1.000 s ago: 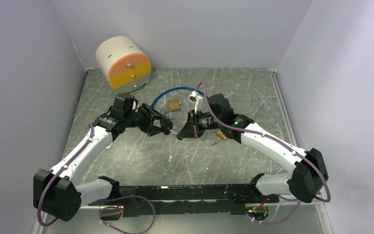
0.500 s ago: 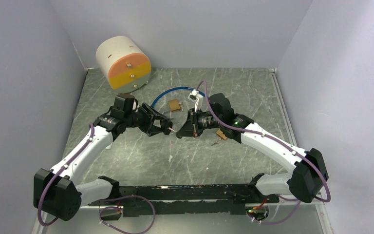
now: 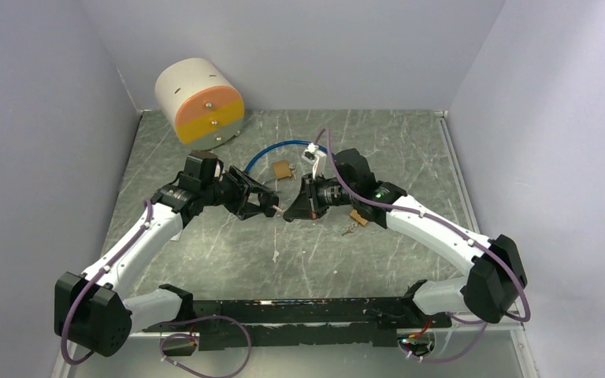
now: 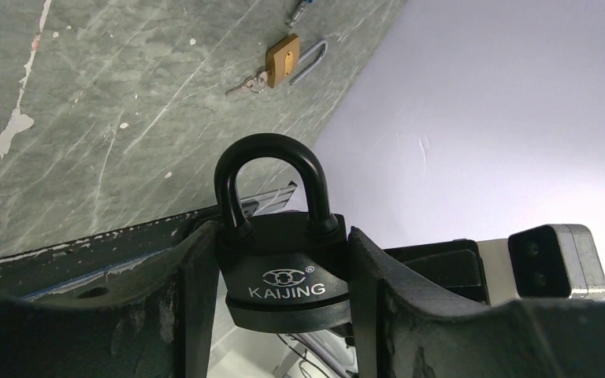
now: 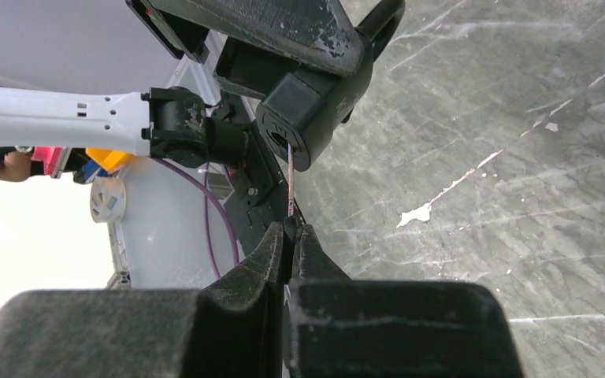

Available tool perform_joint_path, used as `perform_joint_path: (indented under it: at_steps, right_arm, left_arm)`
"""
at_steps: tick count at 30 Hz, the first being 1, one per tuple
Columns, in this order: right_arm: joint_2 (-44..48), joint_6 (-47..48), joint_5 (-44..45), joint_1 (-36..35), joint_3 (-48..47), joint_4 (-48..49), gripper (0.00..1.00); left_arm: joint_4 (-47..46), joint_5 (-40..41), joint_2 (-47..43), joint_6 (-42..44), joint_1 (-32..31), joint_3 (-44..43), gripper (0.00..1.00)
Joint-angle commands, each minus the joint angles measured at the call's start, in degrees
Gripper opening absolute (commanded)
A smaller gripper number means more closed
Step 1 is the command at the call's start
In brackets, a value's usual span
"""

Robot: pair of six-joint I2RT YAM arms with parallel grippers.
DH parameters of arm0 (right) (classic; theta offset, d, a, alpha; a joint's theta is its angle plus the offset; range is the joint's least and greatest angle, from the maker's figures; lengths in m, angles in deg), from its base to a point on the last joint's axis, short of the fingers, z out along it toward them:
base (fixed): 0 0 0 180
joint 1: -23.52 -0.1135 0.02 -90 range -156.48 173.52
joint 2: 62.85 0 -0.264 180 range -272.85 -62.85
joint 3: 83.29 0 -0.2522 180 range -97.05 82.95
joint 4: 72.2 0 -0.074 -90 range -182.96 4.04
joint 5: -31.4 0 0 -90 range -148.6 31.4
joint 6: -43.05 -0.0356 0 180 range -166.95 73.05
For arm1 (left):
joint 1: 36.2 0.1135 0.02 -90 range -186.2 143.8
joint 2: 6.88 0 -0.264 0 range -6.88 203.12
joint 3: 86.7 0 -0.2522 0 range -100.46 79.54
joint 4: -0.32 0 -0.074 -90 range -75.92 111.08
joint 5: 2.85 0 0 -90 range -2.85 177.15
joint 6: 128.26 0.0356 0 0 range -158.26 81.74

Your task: Unlock with the key

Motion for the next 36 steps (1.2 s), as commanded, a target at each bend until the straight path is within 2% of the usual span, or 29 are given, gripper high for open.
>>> perform_joint_path:
  at_steps: [1, 6, 11, 17, 24, 36]
  right_arm:
    - [-1.12, 0.05, 1.85, -0.02, -3.63, 0.3, 0.0]
    - [-2.5, -0.91, 3.89, -0.03, -5.65, -1.65, 0.0]
    - [-5.65, -2.91, 7.08, -0.09, -9.87, -8.96, 0.0]
    - [-11.53, -6.74, 10.43, -0.44, -16.16, -17.07, 0.0]
    - [-17.74, -9.16, 11.86, -0.46, -22.12, -20.77, 0.0]
    - [-24.53, -13.92, 18.77, -1.35, -25.09, -14.49, 0.0]
  left_arm:
    - [-4.41, -2.19, -0.78, -0.61, -0.36, -0.46, 0.14]
    - [-3.86, -1.64, -0.95, -0.1, -0.54, -0.48, 0.14]
    - [-1.65, 0.72, -0.33, 1.72, -0.79, -1.73, 0.14]
    - [0.09, 5.05, 1.37, 3.42, -1.24, -3.81, 0.13]
    - [-0.33, 5.26, 3.69, 5.03, -1.47, -5.07, 0.13]
    - [-6.98, -0.51, 2.42, -1.82, -1.85, -1.17, 0.13]
